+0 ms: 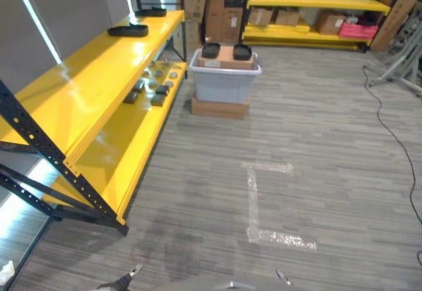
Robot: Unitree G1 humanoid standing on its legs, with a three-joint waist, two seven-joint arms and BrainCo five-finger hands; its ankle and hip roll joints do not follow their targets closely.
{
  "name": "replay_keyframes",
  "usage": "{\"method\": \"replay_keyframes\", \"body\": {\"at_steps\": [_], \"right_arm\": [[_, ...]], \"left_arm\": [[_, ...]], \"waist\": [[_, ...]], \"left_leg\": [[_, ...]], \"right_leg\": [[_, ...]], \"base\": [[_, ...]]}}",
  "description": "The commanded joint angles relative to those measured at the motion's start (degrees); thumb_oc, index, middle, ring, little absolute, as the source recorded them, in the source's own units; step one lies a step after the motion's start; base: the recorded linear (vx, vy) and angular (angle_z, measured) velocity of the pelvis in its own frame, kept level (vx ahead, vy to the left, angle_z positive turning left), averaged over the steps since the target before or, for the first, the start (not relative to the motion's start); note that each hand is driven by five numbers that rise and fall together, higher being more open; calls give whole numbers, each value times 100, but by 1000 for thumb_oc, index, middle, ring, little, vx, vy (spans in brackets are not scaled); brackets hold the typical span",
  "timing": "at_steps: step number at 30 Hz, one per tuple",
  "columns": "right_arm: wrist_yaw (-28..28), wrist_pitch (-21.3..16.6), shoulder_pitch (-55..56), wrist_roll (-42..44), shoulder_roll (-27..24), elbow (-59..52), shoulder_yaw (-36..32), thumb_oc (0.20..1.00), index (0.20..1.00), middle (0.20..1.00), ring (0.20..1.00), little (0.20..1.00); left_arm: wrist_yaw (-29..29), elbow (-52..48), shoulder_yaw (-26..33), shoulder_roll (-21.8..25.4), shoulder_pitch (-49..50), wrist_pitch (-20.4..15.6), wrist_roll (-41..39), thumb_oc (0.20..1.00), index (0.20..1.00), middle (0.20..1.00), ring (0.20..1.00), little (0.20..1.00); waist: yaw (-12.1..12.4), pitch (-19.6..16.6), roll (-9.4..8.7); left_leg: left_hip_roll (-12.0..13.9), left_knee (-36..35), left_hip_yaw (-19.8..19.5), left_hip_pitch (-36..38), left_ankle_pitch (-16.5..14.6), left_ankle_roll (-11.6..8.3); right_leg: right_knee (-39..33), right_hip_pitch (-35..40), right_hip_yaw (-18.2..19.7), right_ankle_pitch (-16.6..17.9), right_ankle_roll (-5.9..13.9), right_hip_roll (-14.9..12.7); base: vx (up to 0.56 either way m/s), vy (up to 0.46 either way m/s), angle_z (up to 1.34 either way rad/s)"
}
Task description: Move parts from the plastic box to the shelf.
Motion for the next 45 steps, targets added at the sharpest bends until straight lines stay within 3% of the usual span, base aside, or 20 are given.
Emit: {"method": "replay_keyframes", "body": {"at_steps": [1,6,9,11,28,37,39,41,45], "right_arm": [[-104,-54,-316,131,-180,60,-71,1000,1000,1000,1000,1000],[-131,9,-282,237,-168,94,-102,1000,1000,1000,1000,1000],[223,572,-267,583,-165,212,-208,1000,1000,1000,1000,1000],[339,709,-258,497,-138,242,-201,1000,1000,1000,1000,1000],[-13,416,-273,244,-70,236,57,1000,1000,1000,1000,1000],[-121,-23,-282,148,-58,115,177,1000,1000,1000,1000,1000],[-122,-81,-274,145,-52,107,184,1000,1000,1000,1000,1000],[-169,-279,-286,56,-43,69,210,1000,1000,1000,1000,1000],[-32,-311,-342,-7,-34,-29,279,1000,1000,1000,1000,1000]], "left_arm": [[-4,169,33,106,-363,-32,-348,1000,1000,1000,1000,1000],[43,159,114,140,-340,-99,-466,1000,1000,1000,1000,1000],[275,149,216,170,-281,-368,-522,1000,1000,1000,1000,1000],[296,135,242,176,-261,-449,-527,1000,1000,1000,1000,1000],[710,-93,124,98,-265,-1146,-395,1000,1000,1000,1000,1000],[786,-160,30,100,-229,-1375,-219,1000,1000,1000,1000,1000],[716,-159,12,98,-237,-1275,-176,1000,1000,1000,1000,1000],[420,-112,-26,52,-245,-873,-281,1000,1000,1000,1000,1000],[216,-44,-126,-10,-292,-911,-133,1000,1000,1000,1000,1000]], "waist": [[-141,399,-23],[-158,414,-37],[-151,393,-48],[-144,389,-52],[-111,420,-123],[-92,441,-139],[-92,439,-146],[-89,439,-157],[-106,411,-173]], "left_leg": [[-19,-241,152,352,-495,-167],[-15,-241,196,361,-509,-153],[-3,-241,225,369,-510,-160],[4,-241,232,366,-500,-165],[16,-241,254,377,-517,-142],[10,-241,220,369,-509,-143],[5,-241,216,368,-509,-141],[-3,-241,198,371,-507,-139],[-20,-241,195,380,-518,-127]], "right_leg": [[-1152,965,-183,129,443,-182],[-1174,963,-165,156,454,-188],[-1174,960,-157,164,460,-180],[-1174,959,-149,166,457,-175],[-1174,986,-127,158,442,-152],[-1174,995,-148,177,453,-150],[-1174,997,-151,177,456,-149],[-1174,1002,-159,187,465,-152],[-1174,998,-152,203,473,-154]], "base": [[0,0,0],[-4,-3,-1],[1,-4,-6],[0,0,0],[-2,0,0],[0,0,0],[0,0,0],[0,0,0],[3,10,0]]}}
